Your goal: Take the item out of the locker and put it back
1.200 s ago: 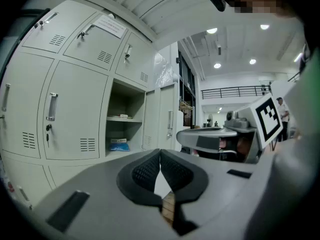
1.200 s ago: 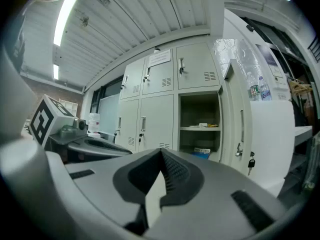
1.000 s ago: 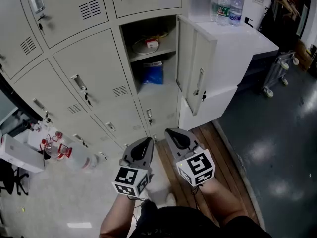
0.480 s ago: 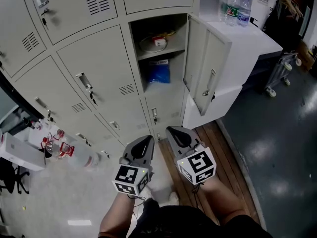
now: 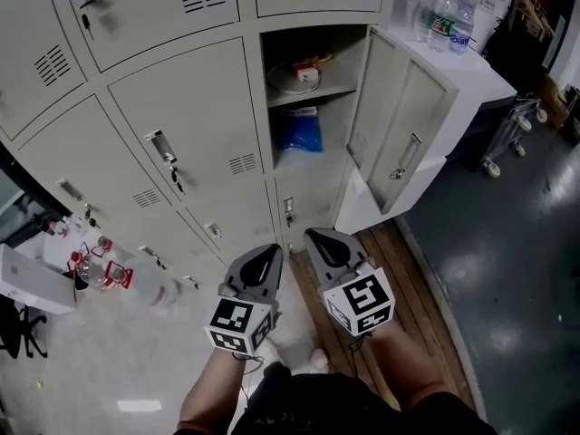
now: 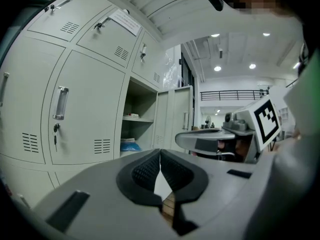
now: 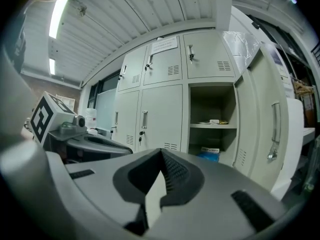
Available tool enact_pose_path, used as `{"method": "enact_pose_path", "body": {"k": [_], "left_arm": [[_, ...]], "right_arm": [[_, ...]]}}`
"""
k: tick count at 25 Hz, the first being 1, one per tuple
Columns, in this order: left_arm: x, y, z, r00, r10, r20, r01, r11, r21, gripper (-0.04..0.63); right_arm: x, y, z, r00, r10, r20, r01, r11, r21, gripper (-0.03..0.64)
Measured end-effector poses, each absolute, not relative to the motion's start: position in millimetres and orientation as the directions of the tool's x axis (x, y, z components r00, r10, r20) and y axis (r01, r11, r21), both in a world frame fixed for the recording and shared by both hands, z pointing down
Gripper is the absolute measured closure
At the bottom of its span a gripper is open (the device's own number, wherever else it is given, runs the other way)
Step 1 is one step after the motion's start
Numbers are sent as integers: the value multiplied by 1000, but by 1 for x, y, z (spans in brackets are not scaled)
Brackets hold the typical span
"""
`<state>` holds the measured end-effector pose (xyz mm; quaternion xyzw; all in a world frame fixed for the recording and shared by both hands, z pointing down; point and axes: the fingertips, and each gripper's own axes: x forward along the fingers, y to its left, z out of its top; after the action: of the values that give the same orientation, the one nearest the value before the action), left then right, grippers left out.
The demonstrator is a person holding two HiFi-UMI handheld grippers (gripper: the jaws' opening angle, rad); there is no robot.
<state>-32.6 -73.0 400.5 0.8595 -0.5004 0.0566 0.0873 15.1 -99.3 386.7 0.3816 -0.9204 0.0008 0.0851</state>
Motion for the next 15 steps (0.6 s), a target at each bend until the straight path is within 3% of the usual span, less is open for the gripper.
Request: {"method": "enact_pose_path", "body": {"k": [15], "left_arm": [[-98,-101,405,575,-802,160,-818,-561,126,589]], "right_arm": [[-50,-130,385,-625,-758,187,-754,648,106,617]]}}
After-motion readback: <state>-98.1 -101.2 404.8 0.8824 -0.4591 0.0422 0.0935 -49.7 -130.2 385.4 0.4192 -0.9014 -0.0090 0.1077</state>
